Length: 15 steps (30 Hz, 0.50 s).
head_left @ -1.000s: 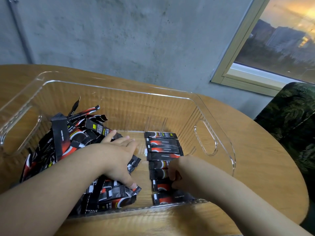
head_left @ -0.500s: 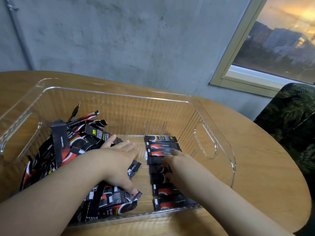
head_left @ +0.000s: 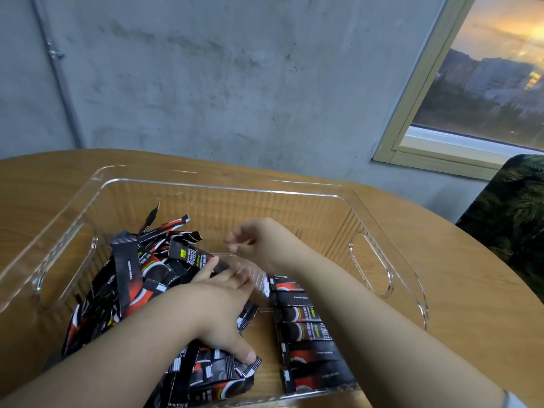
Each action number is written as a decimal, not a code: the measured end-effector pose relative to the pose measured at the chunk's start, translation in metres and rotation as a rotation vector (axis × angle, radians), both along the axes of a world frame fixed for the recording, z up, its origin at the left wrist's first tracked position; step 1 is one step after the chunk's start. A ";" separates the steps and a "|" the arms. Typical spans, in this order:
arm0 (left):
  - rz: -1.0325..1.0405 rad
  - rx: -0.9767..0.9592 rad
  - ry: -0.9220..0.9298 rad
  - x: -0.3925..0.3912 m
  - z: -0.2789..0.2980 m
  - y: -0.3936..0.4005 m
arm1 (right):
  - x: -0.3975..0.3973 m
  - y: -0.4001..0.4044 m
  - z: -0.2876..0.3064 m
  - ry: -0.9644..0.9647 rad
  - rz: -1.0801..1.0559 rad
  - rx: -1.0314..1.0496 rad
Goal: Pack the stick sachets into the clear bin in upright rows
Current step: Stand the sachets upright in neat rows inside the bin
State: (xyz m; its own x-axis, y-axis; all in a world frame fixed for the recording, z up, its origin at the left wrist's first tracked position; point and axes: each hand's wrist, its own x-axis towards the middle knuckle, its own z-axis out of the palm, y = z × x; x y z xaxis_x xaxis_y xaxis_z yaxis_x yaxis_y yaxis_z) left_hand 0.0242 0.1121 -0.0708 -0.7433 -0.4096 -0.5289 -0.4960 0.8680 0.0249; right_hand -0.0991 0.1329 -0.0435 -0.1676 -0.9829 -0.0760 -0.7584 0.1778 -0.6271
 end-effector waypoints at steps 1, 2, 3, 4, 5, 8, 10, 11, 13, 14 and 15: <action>-0.001 0.009 0.008 0.000 0.001 0.000 | 0.001 -0.008 0.002 -0.023 0.036 0.015; -0.001 0.017 0.019 0.000 0.001 0.000 | 0.001 -0.015 0.003 -0.032 0.074 0.042; -0.003 0.021 0.031 0.001 0.001 0.000 | 0.001 -0.021 0.004 -0.032 0.111 0.078; -0.005 0.023 0.042 0.001 0.001 0.000 | 0.000 -0.026 0.004 -0.024 0.142 0.120; -0.010 0.022 0.051 0.001 0.001 0.000 | -0.001 -0.030 0.002 -0.008 0.162 0.162; -0.034 0.016 0.056 0.001 0.002 0.000 | -0.007 -0.036 -0.005 0.050 0.177 0.259; -0.045 0.017 0.054 0.001 0.003 0.000 | -0.010 -0.036 -0.009 0.015 0.181 0.291; -0.051 0.017 0.061 0.001 0.003 0.000 | -0.012 -0.036 -0.010 -0.016 0.180 0.295; -0.060 0.025 0.083 0.002 0.003 0.000 | -0.014 -0.035 -0.015 -0.085 0.164 0.286; -0.062 0.036 0.092 0.003 0.003 0.000 | -0.015 -0.035 -0.018 -0.121 0.155 0.277; -0.062 0.050 0.102 0.004 0.004 0.000 | -0.015 -0.034 -0.020 -0.151 0.149 0.269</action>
